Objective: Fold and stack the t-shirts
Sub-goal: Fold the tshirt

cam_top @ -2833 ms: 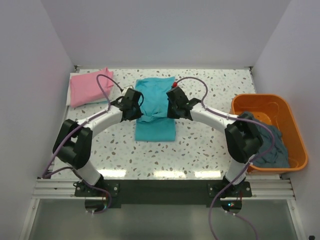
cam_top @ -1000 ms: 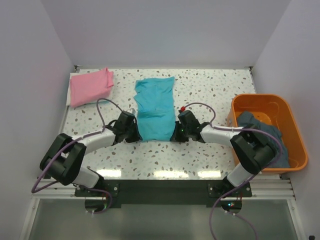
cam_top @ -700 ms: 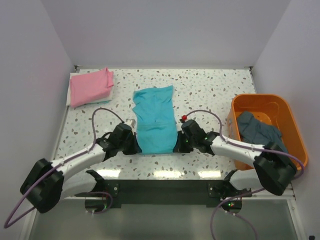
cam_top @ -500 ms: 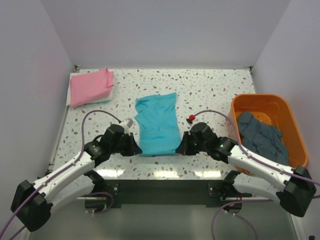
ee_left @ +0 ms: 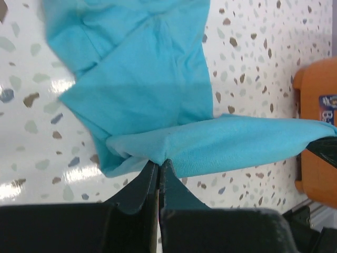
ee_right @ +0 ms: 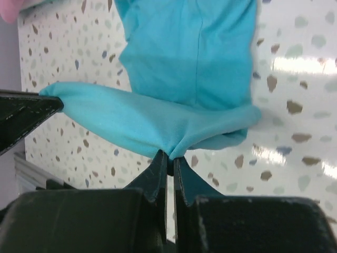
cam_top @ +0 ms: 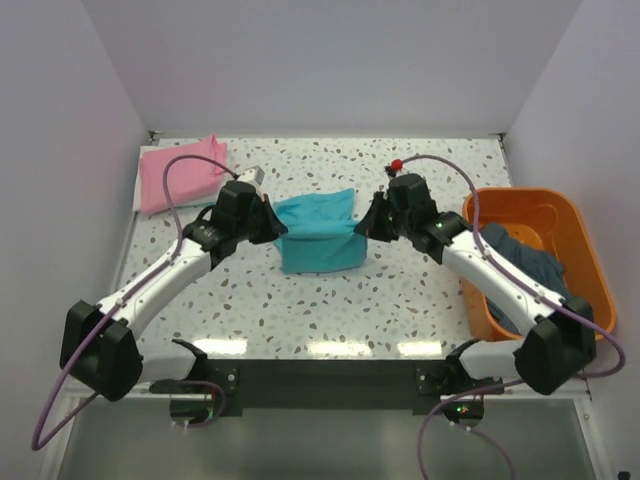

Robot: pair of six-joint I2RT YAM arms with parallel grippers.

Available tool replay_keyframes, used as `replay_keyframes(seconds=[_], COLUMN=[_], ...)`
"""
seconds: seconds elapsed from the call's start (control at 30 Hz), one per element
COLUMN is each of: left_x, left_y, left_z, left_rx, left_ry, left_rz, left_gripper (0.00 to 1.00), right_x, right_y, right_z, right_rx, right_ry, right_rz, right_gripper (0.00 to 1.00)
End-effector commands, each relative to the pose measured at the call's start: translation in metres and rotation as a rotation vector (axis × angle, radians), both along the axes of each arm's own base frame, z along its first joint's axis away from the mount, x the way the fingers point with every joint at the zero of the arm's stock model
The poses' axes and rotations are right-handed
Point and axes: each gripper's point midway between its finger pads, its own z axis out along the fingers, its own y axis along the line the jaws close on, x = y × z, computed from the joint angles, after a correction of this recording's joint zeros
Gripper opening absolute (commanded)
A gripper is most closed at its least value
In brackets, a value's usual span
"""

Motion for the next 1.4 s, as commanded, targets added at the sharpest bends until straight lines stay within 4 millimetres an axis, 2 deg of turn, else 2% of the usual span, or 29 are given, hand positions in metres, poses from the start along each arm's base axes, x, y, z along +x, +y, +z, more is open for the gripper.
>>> replay_keyframes(seconds=[0.0,0.07,0.1,0.13,0.2,0.23,0.27,0.3,0.33,0.5,0.53,0.57,0.6,0.63,0.67,0.7,0.77,0.8,0.83,0.87,0.9,0.93,0.97,1.0,1.03,1.07,1.17,1.23,1.37], left_x=[0.05,0.067,0.075,0.083,0.097,0.104,0.112,0.116,0.124,0.164,0.17,0.173,0.178,0.185,0.187,0.188,0.189,0.184,0.182,0.178,0.173,0.163,0.16,0.148,0.143,0.137,0.123,0.117,0.117], left_y=[0.003,0.007,0.01,0.01,0.014,0.014,0.019,0.021,0.022,0.023,0.022,0.023,0.021,0.019,0.019,0.018,0.018,0.02,0.022,0.023,0.024,0.026,0.027,0.028,0.029,0.031,0.035,0.033,0.029], left_z=[0.024,0.031,0.02,0.025,0.014,0.015,0.004,0.001,0.003,-0.02,-0.024,-0.029,-0.041,-0.036,-0.038,-0.039,-0.034,-0.031,-0.03,-0.03,-0.025,-0.037,-0.039,-0.051,-0.057,-0.065,-0.094,-0.105,-0.122], left_rx=[0.023,0.034,0.057,0.056,0.069,0.067,0.081,0.085,0.086,0.081,0.083,0.086,0.092,0.09,0.094,0.099,0.102,0.111,0.119,0.123,0.13,0.142,0.144,0.152,0.156,0.166,0.201,0.21,0.275], left_ry=[-0.114,-0.127,-0.101,-0.108,-0.088,-0.094,-0.071,-0.063,-0.071,-0.054,-0.046,-0.028,-0.006,-0.021,-0.014,-0.013,-0.028,-0.04,-0.045,-0.049,-0.064,-0.037,-0.039,-0.018,-0.005,0.015,0.078,0.099,0.116], left_rz=[0.036,0.063,0.067,0.076,0.092,0.096,0.114,0.121,0.13,0.132,0.131,0.128,0.112,0.109,0.105,0.093,0.084,0.076,0.075,0.069,0.053,0.04,0.036,0.007,0.002,-0.003,-0.022,-0.033,-0.018], left_gripper=[0.0,0.0,0.0,0.0,0.0,0.0,0.0,0.0,0.0,0.0,0.0,0.0,0.22,0.36,0.47,0.78,1.0,1.0,1.0,1.0,1.0,1.0,1.0,1.0,1.0,1.0,1.0,1.0,0.98], right_x=[0.052,0.068,0.081,0.086,0.099,0.103,0.115,0.117,0.122,0.166,0.173,0.186,0.189,0.195,0.203,0.209,0.213,0.216,0.215,0.212,0.209,0.206,0.194,0.186,0.177,0.159,0.115,0.083,0.037], right_y=[0.012,0.015,0.017,0.02,0.027,0.032,0.032,0.032,0.035,0.031,0.032,0.034,0.033,0.032,0.029,0.026,0.023,0.022,0.021,0.018,0.016,0.013,0.011,0.009,0.007,0.004,-0.005,-0.014,-0.033], right_z=[0.027,0.025,0.024,0.021,0.027,0.016,0.006,0.012,-0.002,-0.025,-0.048,-0.04,-0.05,-0.054,-0.063,-0.066,-0.067,-0.062,-0.058,-0.059,-0.045,-0.042,-0.052,-0.03,-0.029,-0.042,-0.035,-0.033,-0.029], right_rx=[0.062,0.069,0.086,0.101,0.151,0.166,0.168,0.179,0.191,0.234,0.22,0.226,0.212,0.198,0.178,0.158,0.125,0.115,0.11,0.103,0.102,0.097,0.091,0.105,0.106,0.1,0.09,0.062,0.058], right_ry=[-0.078,-0.067,-0.058,-0.041,-0.052,-0.021,-0.005,-0.014,0.032,0.065,0.109,0.091,0.12,0.117,0.144,0.138,0.131,0.118,0.106,0.107,0.077,0.065,0.083,0.039,0.032,0.05,0.022,0.001,-0.022], right_rz=[0.04,0.05,0.058,0.067,0.093,0.107,0.096,0.096,0.103,0.059,0.054,0.055,0.055,0.053,0.034,0.019,0.013,0.013,0.016,0.012,0.013,0.01,0.012,0.015,0.023,0.028,0.047,0.041,-0.002], right_gripper=[0.0,0.0,0.0,0.0,0.0,0.0,0.0,0.0,0.0,0.0,0.0,0.0,0.07,0.12,0.35,0.46,0.73,0.92,0.99,0.99,0.99,0.99,0.99,0.99,0.99,0.99,0.99,0.99,0.99])
